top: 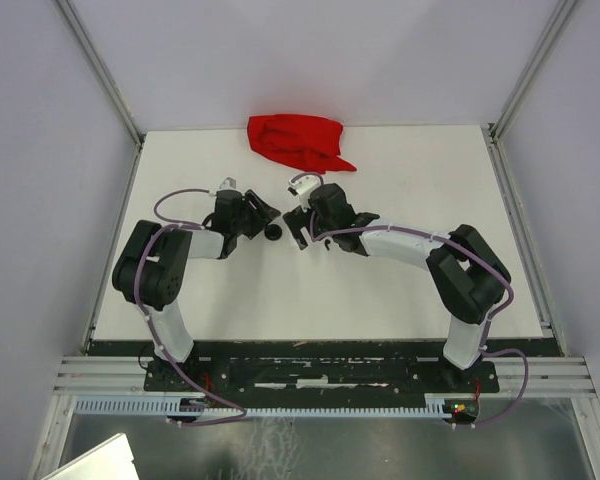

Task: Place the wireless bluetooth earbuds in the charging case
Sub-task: Pick up the charging case at the center of the board.

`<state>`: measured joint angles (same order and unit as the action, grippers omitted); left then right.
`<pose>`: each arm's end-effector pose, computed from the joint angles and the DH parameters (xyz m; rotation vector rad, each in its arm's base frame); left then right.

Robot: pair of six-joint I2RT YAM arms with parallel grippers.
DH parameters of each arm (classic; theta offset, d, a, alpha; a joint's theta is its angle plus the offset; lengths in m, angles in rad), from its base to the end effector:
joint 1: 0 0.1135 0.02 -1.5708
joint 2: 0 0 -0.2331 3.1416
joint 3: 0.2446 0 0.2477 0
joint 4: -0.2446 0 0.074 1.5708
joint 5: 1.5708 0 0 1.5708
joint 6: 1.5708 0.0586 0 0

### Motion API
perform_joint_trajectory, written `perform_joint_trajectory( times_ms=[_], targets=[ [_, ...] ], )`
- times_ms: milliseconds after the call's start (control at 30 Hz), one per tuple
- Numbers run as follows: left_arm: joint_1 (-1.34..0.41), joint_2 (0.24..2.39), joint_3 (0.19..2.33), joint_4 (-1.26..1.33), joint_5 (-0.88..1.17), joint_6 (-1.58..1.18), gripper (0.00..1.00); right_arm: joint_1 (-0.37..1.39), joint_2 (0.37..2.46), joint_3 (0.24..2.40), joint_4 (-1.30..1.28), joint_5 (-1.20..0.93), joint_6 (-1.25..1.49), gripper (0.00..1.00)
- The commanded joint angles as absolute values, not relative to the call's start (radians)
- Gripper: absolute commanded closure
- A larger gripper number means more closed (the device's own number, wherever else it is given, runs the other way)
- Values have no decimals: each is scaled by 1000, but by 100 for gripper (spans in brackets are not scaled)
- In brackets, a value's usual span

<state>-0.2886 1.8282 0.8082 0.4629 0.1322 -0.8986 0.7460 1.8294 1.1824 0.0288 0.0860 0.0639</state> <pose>0.3509 -0.1122 0.0957 -0.5939 2.1604 -0.8182 0.3085 0.2782 0.1651 -0.6927 2.0984 0.3617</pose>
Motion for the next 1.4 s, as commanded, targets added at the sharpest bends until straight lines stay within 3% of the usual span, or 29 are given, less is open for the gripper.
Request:
perform_joint_trajectory(
  times_ms=[0, 200, 767, 1033, 1367],
  targets=[
    [-274, 1777, 837, 472, 80, -858, 36, 744, 1811, 1219, 32, -21, 28, 3],
    [-199, 1646, 793, 456, 50, -875, 35, 748, 1908, 1343, -69, -118, -16, 4],
    [-152, 1242, 531, 425, 53, -923, 34, 776, 2210, 1707, -260, -124, -44, 7],
    [-143, 1179, 501, 397, 64, -926, 34, 812, 2285, 1790, -289, -98, -41, 8],
    [-129, 1165, 482, 397, 75, -926, 34, 824, 2313, 1807, -302, -26, -28, 18]
  ],
)
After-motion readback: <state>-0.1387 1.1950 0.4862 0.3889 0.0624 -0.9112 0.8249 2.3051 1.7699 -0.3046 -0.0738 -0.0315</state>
